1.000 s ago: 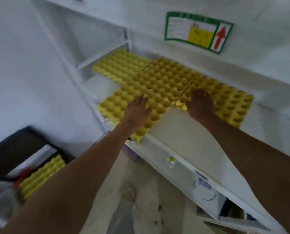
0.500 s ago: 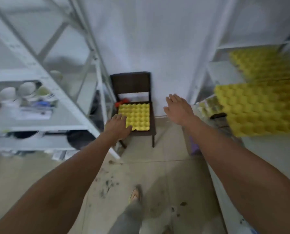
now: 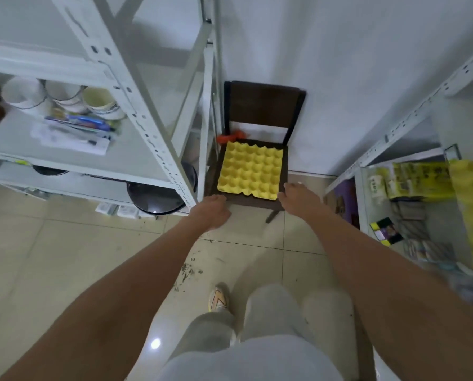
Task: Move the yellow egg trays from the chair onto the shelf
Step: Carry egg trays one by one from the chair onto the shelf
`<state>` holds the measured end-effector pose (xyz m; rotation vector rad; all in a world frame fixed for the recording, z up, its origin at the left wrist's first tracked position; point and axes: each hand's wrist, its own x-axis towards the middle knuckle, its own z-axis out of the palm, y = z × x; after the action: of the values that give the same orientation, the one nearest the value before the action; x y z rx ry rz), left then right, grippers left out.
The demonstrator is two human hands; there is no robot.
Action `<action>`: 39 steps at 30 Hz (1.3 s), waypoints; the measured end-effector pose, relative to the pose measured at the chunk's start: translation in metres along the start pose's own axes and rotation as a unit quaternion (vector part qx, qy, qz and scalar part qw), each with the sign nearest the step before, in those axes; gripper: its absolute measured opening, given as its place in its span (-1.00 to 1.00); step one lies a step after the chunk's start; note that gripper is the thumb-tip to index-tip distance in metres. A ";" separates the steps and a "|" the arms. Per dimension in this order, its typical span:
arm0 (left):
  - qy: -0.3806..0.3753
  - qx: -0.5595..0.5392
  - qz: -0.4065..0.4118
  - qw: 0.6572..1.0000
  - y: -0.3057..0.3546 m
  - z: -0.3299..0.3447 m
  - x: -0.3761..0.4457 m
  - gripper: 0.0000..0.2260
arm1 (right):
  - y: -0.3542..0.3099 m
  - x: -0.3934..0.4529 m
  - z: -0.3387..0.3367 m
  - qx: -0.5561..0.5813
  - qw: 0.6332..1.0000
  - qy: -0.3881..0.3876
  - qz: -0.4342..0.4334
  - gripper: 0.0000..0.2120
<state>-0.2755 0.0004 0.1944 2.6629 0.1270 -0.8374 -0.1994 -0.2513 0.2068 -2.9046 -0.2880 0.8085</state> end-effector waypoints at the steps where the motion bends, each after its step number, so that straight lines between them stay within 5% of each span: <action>1: -0.009 0.006 0.003 1.000 0.000 0.001 0.013 -0.50 | -0.001 0.006 0.004 0.006 1.000 -0.015 0.006 -0.62; 8: -0.081 0.013 -0.027 0.996 -0.001 -0.001 0.119 -0.46 | 0.015 0.084 0.023 0.091 0.990 -0.067 0.088 -0.61; 15: -0.119 -0.058 -0.098 0.986 0.004 0.001 0.248 -0.65 | 0.050 0.224 0.057 0.176 0.969 -0.127 0.115 -0.67; 23: -0.041 -0.175 -0.235 0.955 -0.029 0.019 0.378 -0.52 | 0.092 0.355 0.119 0.340 0.896 -0.062 0.277 -0.67; 26: -0.037 -0.164 -0.265 0.950 -0.041 0.035 0.410 -0.36 | 0.097 0.378 0.146 0.369 0.878 -0.040 0.302 -0.67; 31: -0.016 -0.279 -0.298 0.913 -0.056 0.056 0.446 -0.44 | 0.090 0.395 0.187 0.431 0.837 -0.057 0.333 -0.66; 39: -0.021 -0.332 -0.307 0.892 -0.060 0.062 0.453 -0.50 | 0.092 0.377 0.206 0.419 0.849 0.000 0.323 -0.80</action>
<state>0.0525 0.0268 -0.1287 1.9430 1.0798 -0.8211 0.0233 -0.2493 -0.1718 -2.1100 0.8750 0.7325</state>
